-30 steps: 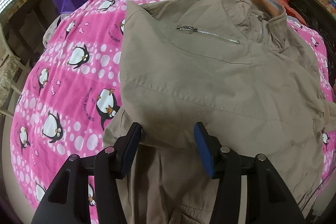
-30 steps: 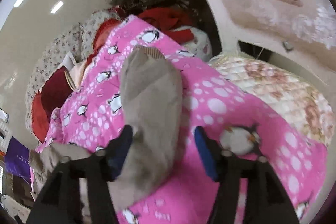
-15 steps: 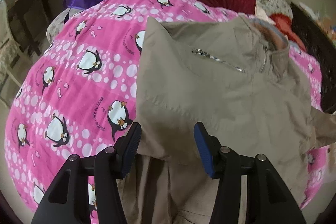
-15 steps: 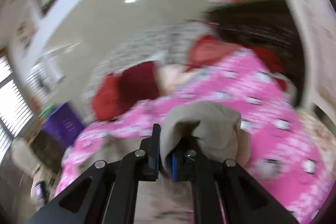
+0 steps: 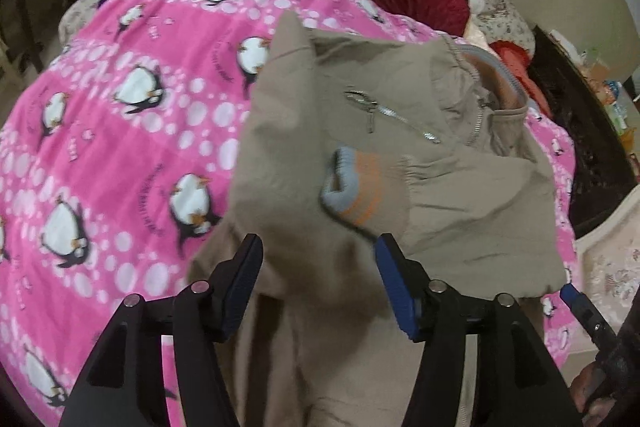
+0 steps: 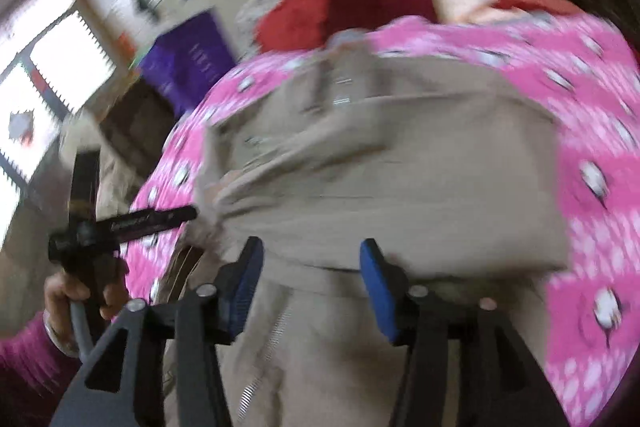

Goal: Fold large clothes

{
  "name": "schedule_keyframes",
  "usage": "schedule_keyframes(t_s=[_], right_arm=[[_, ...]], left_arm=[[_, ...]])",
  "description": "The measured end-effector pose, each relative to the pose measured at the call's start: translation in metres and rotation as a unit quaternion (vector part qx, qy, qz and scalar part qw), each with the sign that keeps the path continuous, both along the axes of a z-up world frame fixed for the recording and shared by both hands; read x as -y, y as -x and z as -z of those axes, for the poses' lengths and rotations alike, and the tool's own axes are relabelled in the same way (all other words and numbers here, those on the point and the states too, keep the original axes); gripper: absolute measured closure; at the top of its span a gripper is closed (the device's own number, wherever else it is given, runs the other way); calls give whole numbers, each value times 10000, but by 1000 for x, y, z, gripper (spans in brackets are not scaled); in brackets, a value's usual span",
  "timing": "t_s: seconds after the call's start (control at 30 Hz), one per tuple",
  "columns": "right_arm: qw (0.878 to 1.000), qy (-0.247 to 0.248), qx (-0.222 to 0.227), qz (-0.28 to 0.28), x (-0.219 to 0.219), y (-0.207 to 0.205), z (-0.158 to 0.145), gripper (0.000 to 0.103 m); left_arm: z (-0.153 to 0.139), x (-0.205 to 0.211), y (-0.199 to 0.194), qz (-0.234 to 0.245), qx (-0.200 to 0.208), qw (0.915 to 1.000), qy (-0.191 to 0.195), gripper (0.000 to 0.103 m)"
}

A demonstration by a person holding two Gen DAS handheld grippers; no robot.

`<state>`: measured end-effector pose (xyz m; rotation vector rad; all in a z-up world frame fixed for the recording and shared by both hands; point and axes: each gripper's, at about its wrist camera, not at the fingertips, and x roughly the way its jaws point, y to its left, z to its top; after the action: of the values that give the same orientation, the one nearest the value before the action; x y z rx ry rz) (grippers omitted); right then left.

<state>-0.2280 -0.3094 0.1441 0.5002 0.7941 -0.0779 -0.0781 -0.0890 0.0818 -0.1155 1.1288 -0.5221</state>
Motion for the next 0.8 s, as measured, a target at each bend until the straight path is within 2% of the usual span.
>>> schedule_keyframes(t_s=[0.1,0.17,0.23,0.27,0.3,0.4,0.5,0.6,0.7,0.77,0.8], right_arm=[[9989,120,-64,438,29,25,-2,42],[9975,207,-137,655,44,35,-2,42],[9964,206,-173,806,55,50,2,42],[9954,247,-199,903,60,53,3,41],[9937,337,-240,1045,65,57,5,40],[9867,655,-413,1428,78,61,11,39],[9844,741,-602,1480,87,65,18,39],[9874,396,-565,1423,89,63,24,39],[9877,126,-494,1479,91,52,32,36],[9850,-39,-605,1615,96,42,41,35],[9843,-124,-647,1640,97,37,44,35]], left_arm=[[-4,17,1,171,196,9997,-42,54],[-1,32,0,300,335,9985,-328,54],[9,45,-5,402,257,9972,-570,54],[13,50,-9,395,227,9971,-605,61],[14,53,-11,400,224,9975,-533,79],[0,61,-11,481,384,9973,-396,103],[-39,53,-9,464,951,9942,-184,103],[-59,32,-18,163,1106,9937,33,103],[-45,22,-28,34,847,9960,-281,103],[-30,18,-26,-37,567,9982,-216,103],[-21,18,-25,-20,320,9994,-95,91]])
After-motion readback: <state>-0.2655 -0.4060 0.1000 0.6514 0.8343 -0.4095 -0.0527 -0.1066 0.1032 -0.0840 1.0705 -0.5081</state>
